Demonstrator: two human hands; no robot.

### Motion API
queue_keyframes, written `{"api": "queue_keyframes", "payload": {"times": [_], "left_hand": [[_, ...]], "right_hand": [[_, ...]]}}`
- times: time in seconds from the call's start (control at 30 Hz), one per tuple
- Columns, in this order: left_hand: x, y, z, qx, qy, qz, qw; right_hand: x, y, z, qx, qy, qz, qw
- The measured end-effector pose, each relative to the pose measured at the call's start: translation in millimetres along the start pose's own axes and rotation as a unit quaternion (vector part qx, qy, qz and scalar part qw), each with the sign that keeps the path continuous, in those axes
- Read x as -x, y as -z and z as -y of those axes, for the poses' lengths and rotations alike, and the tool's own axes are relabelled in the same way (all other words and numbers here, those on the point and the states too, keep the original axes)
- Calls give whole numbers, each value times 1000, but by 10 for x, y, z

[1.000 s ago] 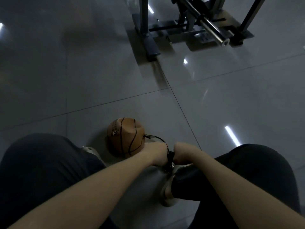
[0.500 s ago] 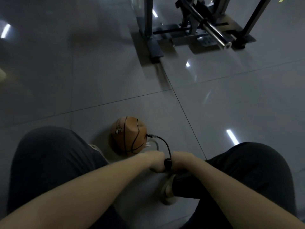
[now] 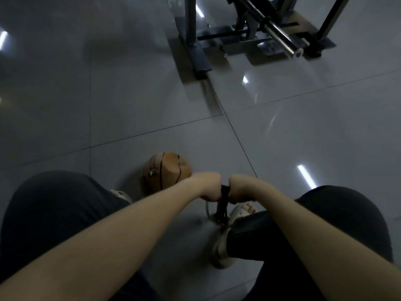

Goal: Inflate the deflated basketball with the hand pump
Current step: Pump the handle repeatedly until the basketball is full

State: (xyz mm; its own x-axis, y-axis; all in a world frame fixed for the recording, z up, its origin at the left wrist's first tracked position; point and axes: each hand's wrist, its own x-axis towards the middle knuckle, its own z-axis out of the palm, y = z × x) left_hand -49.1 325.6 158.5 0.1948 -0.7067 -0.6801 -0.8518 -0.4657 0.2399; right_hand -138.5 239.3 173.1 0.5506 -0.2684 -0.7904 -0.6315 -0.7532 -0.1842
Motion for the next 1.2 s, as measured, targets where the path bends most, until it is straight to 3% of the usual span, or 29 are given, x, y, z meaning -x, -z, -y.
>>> {"api": "queue_keyframes", "payload": {"times": [0.37,0.53,0.63,0.8,0.9,1.07,1.2], "left_hand": [[-119,-577,-68,23,2,-7,1000],[54,-617,-32,5,3,79,997],[152,-335,58,26,1,98,995],[306,632,89,70,-5,-4,998],[226,773,56,72,4,-47,996],[-25,160,-12,1,21,12,1000],[-79,-227,40,2,13,43,999]], "right_hand": [[-369,-584,-193,24,-28,32,999],[-203,-655,-55,36,2,69,997],[-28,-389,53,54,25,46,997],[284,608,82,-38,18,4,999],[272,805,48,-41,14,-23,999],[-84,156,15,41,-10,16,999],[-322,-291,-59,34,-6,8,999]]}}
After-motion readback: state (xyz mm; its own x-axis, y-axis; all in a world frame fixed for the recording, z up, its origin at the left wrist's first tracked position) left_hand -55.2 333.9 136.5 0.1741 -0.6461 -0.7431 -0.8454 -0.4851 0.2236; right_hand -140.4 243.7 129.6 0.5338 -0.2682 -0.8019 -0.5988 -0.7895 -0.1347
